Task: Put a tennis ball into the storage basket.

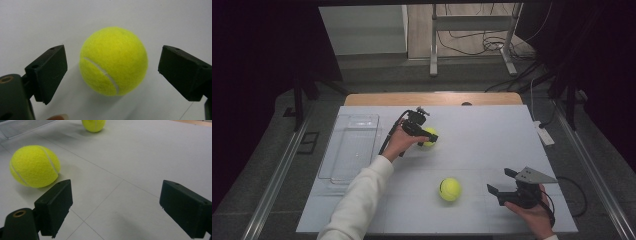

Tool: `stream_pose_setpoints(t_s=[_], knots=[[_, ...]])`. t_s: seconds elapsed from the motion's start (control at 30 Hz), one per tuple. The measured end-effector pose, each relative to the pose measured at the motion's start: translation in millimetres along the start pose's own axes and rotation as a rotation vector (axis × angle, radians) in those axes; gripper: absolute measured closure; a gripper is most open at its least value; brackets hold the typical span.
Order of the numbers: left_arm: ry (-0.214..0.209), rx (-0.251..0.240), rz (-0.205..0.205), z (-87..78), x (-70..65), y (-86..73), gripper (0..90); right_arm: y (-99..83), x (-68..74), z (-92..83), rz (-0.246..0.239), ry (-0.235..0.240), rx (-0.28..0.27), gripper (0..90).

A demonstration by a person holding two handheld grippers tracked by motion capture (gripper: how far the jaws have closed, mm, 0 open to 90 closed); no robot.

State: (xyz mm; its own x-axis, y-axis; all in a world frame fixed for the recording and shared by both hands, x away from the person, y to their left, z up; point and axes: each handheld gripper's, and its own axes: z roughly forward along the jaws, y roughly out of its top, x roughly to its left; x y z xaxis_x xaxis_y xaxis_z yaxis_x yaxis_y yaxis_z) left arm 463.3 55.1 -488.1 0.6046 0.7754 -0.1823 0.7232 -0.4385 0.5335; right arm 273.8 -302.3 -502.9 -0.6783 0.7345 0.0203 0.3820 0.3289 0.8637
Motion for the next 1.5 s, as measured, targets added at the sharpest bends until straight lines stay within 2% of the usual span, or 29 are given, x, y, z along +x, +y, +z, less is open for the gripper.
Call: stream_pose_setpoints(t_s=[0.4, 0.67, 1.07, 1.5], knots=[[-0.003, 0.017, -0.007, 10.2, 0.5, -0.5, 11.6, -0.3, -0.1, 0.1, 0.002, 0.0, 0.002, 11.6], [0.013, 0.007, -0.001, 11.9, -1.3, -0.4, 26.2, -0.6, -0.4, -0.2, 0.004, 0.002, 0.0, 11.6], [0.025, 0.006, 0.026, 9.4, -2.9, -0.8, 27.2, -0.7, -0.4, -0.2, 0.004, 0.001, 0.0, 11.6], [0.012, -0.027, 0.042, -2.3, -4.6, -3.0, 27.3, -1.0, -0.6, -0.5, 0.007, 0.0, 0.0, 11.6]])
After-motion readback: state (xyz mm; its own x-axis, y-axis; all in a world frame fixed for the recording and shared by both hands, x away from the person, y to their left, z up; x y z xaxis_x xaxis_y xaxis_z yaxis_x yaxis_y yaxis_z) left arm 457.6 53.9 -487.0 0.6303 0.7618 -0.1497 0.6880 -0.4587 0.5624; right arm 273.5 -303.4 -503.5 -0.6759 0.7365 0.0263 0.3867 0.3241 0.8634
